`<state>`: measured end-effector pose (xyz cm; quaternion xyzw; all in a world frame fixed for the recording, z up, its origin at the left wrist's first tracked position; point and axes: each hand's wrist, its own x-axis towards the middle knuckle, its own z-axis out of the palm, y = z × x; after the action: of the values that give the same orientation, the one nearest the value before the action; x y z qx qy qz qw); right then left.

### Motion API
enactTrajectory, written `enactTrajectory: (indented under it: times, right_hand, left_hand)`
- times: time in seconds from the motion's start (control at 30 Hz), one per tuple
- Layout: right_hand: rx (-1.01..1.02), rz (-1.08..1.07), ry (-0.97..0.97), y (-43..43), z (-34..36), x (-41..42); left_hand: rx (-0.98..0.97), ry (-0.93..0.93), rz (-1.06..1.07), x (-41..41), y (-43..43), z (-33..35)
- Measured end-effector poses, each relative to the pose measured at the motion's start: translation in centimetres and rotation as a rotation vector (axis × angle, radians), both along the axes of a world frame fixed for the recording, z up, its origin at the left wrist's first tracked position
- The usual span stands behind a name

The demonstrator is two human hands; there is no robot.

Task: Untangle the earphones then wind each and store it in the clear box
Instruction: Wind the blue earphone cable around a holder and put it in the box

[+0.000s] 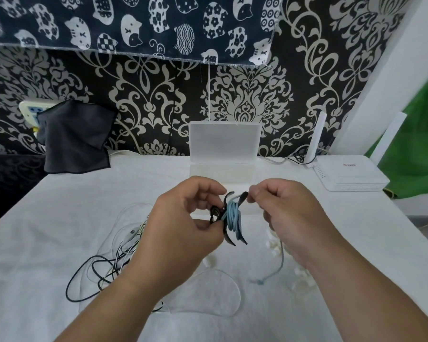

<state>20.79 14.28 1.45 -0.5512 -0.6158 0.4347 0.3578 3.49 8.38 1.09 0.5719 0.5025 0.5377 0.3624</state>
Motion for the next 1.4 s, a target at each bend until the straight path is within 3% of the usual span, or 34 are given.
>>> enactTrajectory:
  times: [0.13, 0.27, 0.4, 0.6, 0.87, 1.0, 1.1, 1.27, 1.4]
  right_hand:
    - [0.006, 0.002, -0.004, -0.1, -0.1, -0.1]
    - [-0.175, 0.236, -0.110, -0.5, -1.0, -0.7]
    - [-0.257, 0.397, -0.129, -1.2, -0.9, -1.2]
    - [-0.273, 0.530, -0.176, -1.9, 0.2, -1.1]
    - [-0.127, 0.479, -0.155, -2.1, 1.8, -0.8]
    - [-0.059, 0.328, 0.006, -1.5, 2.1, -0.2]
    - [-0.037, 0.223, 0.075, -0.9, 2.2, 0.5]
    - [0.113, 0.099, -0.073, -0.5, 1.8, 0.7]
    - [0.041, 0.033, -0.070, 0.1, 0.9, 1.0]
  left_hand:
    - [-0.003, 0.035, -0.030, 0.0, 0.0, 0.1]
    - [0.010, -0.019, -0.042, 0.0, -0.1, 0.0]
    - [0.025, -0.010, 0.088, -0.4, 0.2, 0.0]
    - [0.024, 0.163, 0.244, -1.5, 0.7, -0.2]
    - [0.057, 0.444, 0.144, -1.1, 0.4, -0.8]
    - [0.066, 0.474, 0.098, -1.2, 0.4, -0.7]
    - [0.014, 0.428, 0.037, -1.2, 0.1, -0.5]
    - [-0.020, 0.296, -0.090, -0.5, -0.2, -0.1]
    - [-0.030, 0.181, -0.084, -0.4, -0.1, 0.1]
